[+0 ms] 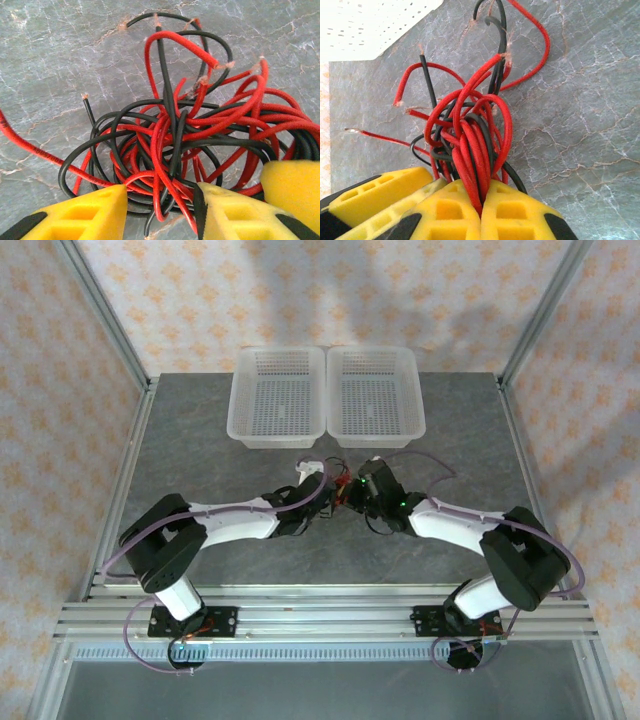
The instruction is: Untangle the cables
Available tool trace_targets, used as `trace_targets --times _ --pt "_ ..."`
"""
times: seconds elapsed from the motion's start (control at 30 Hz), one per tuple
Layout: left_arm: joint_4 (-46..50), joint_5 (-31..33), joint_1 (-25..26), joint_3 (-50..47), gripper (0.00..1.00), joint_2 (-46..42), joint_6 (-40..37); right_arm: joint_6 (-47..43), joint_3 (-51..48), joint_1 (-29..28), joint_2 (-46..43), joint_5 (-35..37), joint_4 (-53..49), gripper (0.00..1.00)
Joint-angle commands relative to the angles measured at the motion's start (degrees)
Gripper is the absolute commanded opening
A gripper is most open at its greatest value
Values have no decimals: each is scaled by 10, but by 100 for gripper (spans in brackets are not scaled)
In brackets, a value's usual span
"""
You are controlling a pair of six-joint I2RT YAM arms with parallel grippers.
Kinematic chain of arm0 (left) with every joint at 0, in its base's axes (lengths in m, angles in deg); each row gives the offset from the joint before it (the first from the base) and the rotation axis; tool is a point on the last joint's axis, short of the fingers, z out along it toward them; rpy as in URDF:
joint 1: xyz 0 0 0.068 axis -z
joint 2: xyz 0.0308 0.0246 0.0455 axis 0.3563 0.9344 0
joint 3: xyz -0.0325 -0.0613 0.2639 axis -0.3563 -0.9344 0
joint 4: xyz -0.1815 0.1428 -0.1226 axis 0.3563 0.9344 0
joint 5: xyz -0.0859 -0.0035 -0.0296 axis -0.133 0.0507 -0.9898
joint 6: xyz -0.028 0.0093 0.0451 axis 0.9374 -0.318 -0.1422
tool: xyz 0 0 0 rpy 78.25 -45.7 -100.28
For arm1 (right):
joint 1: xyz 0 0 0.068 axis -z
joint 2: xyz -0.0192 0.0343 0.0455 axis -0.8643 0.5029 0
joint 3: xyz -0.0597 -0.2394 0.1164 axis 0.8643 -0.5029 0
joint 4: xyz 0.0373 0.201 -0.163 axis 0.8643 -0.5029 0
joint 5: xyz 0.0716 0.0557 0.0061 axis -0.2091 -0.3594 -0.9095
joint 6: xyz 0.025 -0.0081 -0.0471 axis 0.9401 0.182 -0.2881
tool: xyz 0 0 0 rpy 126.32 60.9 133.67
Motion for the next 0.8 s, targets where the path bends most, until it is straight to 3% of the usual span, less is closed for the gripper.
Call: trace_targets --times 0.0,0.47,0.7,0.77 --pt "-27 6 -6 4 41 13 20 8 -2 -2 -21 3 7 0" --pt "-109 -23 -55 -68 23 53 37 13 -2 -2 -30 10 -2 0" --pt "-116 -4 -75 -105 0 43 41 10 0 -1 -44 38 -33 0" --pt "-107 10 -80 -117 0 25 39 7 2 4 -52 46 -45 0"
